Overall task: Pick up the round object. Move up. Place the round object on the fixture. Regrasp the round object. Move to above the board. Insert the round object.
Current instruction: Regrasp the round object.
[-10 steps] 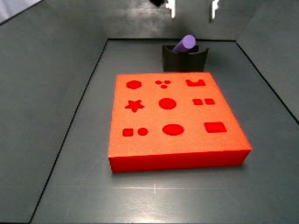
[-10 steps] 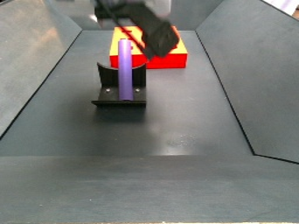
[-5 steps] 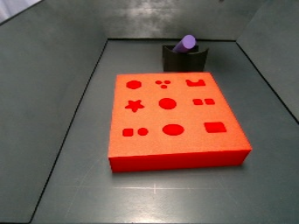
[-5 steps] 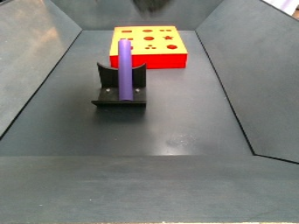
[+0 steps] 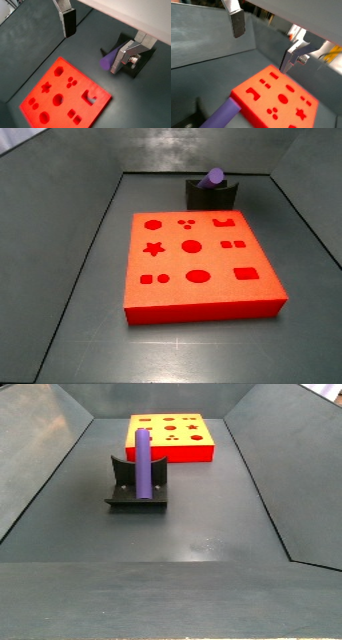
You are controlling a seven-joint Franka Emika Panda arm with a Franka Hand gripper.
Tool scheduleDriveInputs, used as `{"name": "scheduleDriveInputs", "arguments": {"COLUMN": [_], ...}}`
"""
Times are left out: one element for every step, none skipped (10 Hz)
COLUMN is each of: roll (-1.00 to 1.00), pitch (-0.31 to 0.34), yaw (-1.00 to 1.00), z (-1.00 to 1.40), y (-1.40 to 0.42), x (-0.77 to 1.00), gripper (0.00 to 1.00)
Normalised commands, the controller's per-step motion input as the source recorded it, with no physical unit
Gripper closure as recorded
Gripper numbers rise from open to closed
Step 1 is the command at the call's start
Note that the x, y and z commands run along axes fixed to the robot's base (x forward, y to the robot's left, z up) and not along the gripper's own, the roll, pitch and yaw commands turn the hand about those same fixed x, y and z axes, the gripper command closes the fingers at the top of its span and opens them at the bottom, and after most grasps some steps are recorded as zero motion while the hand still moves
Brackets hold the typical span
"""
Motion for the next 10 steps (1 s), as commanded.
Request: {"name": "scheduleDriveInputs", "arguments": {"roll": [1.0, 1.0, 1.0, 1.0, 1.0, 1.0, 1.0, 1.0, 1.0, 1.0], "pitch": [0.033, 0.03, 0.026, 0.024, 0.019, 0.017, 0.017, 0.021, 0.03, 0.035], "yaw": [0.02, 0.02, 0.02, 0.02, 0.02, 0.02, 0.02, 0.03, 0.03, 0.03], "z": [0.02, 0.01, 0.01, 0.01, 0.01, 0.01, 0.01, 0.01, 0.01, 0.01], "y": [-0.03, -0.02, -0.02, -0.02, -0.02, -0.02, -0.02, -0.02, -0.02, -0.02], "x": [-0.02, -0.02, -0.02, -0.02, 0.0, 0.0, 0.0, 0.0, 0.01, 0.02], "gripper": [0.0, 0.0, 0.0, 0.0, 0.0, 0.0, 0.0, 0.0, 0.0, 0.0]}}
